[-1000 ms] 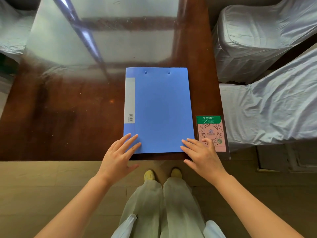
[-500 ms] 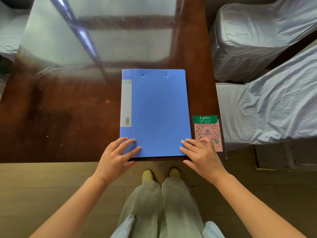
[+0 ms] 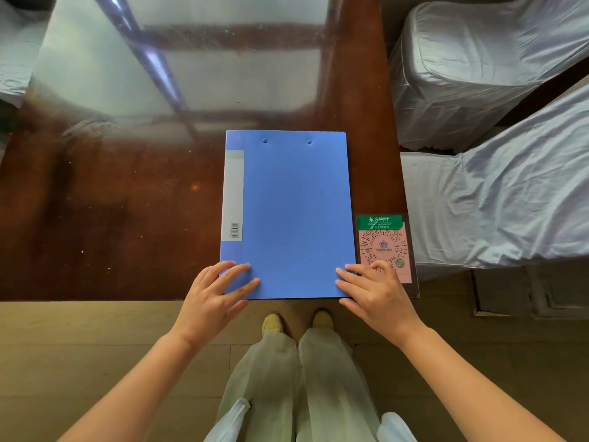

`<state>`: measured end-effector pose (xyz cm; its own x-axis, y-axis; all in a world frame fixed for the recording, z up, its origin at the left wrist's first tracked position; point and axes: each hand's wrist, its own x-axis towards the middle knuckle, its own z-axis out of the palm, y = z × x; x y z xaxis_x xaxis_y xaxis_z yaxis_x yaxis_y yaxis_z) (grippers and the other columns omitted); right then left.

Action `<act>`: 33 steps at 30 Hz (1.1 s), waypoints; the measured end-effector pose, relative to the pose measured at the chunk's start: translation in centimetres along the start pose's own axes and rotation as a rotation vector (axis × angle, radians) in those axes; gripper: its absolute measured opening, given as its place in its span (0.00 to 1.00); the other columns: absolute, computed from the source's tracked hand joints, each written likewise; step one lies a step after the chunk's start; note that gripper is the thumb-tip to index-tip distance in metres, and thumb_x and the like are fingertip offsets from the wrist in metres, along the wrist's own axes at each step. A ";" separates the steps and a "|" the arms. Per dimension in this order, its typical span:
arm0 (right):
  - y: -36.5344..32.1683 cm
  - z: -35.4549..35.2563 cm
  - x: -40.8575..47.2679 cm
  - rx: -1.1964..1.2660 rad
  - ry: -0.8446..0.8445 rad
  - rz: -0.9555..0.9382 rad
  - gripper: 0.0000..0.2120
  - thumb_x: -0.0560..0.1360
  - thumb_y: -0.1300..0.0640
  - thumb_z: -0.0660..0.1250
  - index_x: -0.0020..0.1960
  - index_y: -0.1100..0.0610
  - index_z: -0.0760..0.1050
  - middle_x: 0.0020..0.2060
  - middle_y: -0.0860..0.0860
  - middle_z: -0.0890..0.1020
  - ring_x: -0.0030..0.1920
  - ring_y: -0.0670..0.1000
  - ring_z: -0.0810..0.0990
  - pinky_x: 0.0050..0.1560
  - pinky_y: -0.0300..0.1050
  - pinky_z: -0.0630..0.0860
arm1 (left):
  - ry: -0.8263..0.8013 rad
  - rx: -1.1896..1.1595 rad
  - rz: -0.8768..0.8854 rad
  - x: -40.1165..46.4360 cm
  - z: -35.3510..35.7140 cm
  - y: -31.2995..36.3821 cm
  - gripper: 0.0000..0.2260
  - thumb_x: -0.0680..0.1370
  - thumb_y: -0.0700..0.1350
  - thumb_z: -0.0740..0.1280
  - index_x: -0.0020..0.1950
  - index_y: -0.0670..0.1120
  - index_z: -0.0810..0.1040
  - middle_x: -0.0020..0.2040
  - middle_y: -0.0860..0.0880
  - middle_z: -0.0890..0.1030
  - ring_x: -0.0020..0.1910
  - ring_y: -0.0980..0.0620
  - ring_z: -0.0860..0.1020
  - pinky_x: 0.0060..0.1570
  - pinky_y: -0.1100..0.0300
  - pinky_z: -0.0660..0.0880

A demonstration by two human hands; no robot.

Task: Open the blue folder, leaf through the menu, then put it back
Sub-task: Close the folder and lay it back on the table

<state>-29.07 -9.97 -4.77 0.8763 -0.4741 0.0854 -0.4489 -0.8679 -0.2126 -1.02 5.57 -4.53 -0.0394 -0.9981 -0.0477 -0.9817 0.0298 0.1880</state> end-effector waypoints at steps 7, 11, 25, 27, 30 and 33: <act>0.3 0.2 -0.2 0.018 0.011 -0.004 0.16 0.64 0.54 0.77 0.50 0.56 0.82 0.51 0.51 0.85 0.54 0.51 0.82 0.53 0.53 0.74 | -0.025 -0.010 -0.007 0.1 -0.4 0.1 0.22 0.81 0.55 0.49 0.56 0.48 0.81 0.57 0.43 0.82 0.54 0.40 0.79 0.54 0.46 0.76; 0.3 0.3 -0.2 0.030 0.007 0.006 0.16 0.64 0.54 0.77 0.51 0.56 0.82 0.51 0.51 0.85 0.55 0.51 0.81 0.54 0.53 0.74 | -0.048 -0.021 -0.016 0.2 -0.7 0.3 0.23 0.81 0.55 0.49 0.56 0.48 0.81 0.57 0.42 0.81 0.54 0.39 0.80 0.55 0.45 0.76; 0.3 0.3 -0.4 0.055 0.023 0.020 0.16 0.65 0.54 0.77 0.51 0.57 0.82 0.51 0.52 0.85 0.54 0.52 0.82 0.54 0.51 0.76 | -0.101 -0.009 -0.013 0.2 -0.3 0.0 0.22 0.81 0.54 0.49 0.59 0.49 0.79 0.60 0.43 0.80 0.56 0.41 0.79 0.59 0.46 0.73; 0.2 0.4 -0.5 0.062 0.031 0.023 0.16 0.65 0.54 0.76 0.51 0.58 0.82 0.51 0.53 0.85 0.54 0.53 0.82 0.54 0.50 0.76 | -0.102 -0.004 -0.005 0.2 -0.3 -0.1 0.23 0.81 0.55 0.48 0.59 0.49 0.79 0.60 0.43 0.80 0.56 0.41 0.79 0.58 0.46 0.73; 0.1 0.3 -0.5 0.070 0.038 0.028 0.16 0.65 0.54 0.76 0.51 0.58 0.82 0.51 0.53 0.85 0.54 0.53 0.82 0.54 0.49 0.76 | -0.101 -0.006 -0.003 0.2 -0.3 -0.2 0.23 0.81 0.55 0.48 0.60 0.49 0.79 0.60 0.43 0.80 0.57 0.41 0.79 0.58 0.46 0.73; 0.2 0.3 -0.5 0.071 0.043 0.026 0.16 0.65 0.54 0.76 0.51 0.58 0.82 0.51 0.53 0.85 0.54 0.53 0.82 0.54 0.49 0.76 | -0.110 -0.004 -0.004 0.2 -0.1 -0.1 0.22 0.81 0.54 0.48 0.60 0.49 0.79 0.60 0.43 0.80 0.57 0.41 0.78 0.59 0.46 0.73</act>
<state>-29.49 -9.85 -5.14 0.8558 -0.5033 0.1201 -0.4562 -0.8434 -0.2838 -0.90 5.40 -4.51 -0.0554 -0.9862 -0.1558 -0.9812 0.0249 0.1911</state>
